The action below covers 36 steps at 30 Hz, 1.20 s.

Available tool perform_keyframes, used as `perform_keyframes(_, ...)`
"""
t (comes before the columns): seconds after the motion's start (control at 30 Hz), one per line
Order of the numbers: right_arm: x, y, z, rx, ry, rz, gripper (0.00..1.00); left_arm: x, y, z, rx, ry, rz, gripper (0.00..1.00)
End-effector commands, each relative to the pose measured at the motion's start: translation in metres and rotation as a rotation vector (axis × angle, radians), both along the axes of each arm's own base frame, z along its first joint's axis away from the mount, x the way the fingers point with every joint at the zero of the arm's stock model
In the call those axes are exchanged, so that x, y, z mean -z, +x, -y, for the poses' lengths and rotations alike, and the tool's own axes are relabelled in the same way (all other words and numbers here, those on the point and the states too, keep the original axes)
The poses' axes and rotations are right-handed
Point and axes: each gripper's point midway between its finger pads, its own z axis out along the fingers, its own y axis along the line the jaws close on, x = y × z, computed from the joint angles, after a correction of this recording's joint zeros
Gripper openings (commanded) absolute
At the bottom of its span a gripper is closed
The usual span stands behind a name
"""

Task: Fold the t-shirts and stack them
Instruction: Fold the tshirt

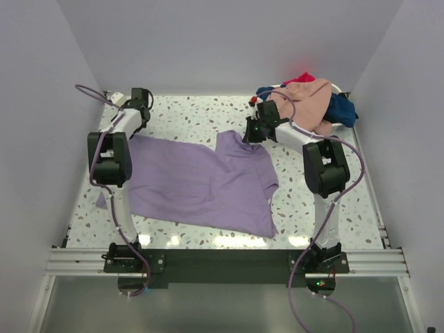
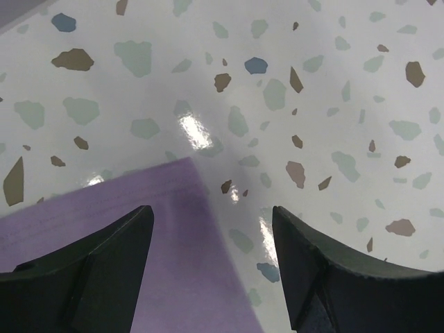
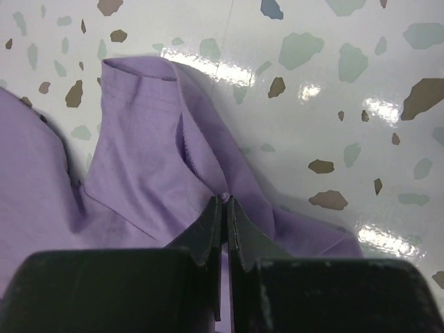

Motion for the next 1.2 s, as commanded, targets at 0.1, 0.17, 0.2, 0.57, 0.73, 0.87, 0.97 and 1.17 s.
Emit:
perform_keyframes(0.1, -0.04, 0.002, -0.013, -0.033, 0.102, 0.067, 0.0, 0.003, -0.013, 0.004, -0.206, 0.039, -0.003, 0.74)
perform_keyframes(0.17, -0.041, 0.002, -0.014, -0.036, 0.114, 0.066, 0.0, 0.014, -0.018, 0.011, -0.246, 0.013, -0.01, 0.74)
perform_keyframes(0.2, -0.041, 0.002, -0.013, -0.034, 0.118, 0.066, 0.0, 0.024, -0.021, 0.013, -0.258, -0.008, -0.025, 0.74)
perform_keyframes(0.57, -0.039, 0.004, -0.001, -0.018, 0.143, 0.053, 0.0, 0.075, -0.063, 0.016, -0.414, -0.079, -0.091, 0.72)
perform_keyframes(0.73, -0.034, 0.003, 0.0, -0.018, 0.15, 0.037, 0.0, 0.053, -0.051, 0.01, -0.425, -0.058, -0.014, 0.71)
perform_keyframes(0.87, -0.029, 0.003, -0.002, -0.021, 0.157, 0.026, 0.0, 0.035, -0.043, 0.008, -0.427, -0.035, 0.035, 0.71)
perform_keyframes(0.97, -0.028, 0.002, -0.003, -0.024, 0.165, 0.017, 0.0, 0.026, -0.035, 0.008, -0.43, -0.047, 0.091, 0.71)
perform_keyframes(1.17, -0.031, 0.001, -0.001, -0.025, 0.16, 0.024, 0.0, 0.036, -0.033, 0.008, -0.433, -0.038, 0.052, 0.66)
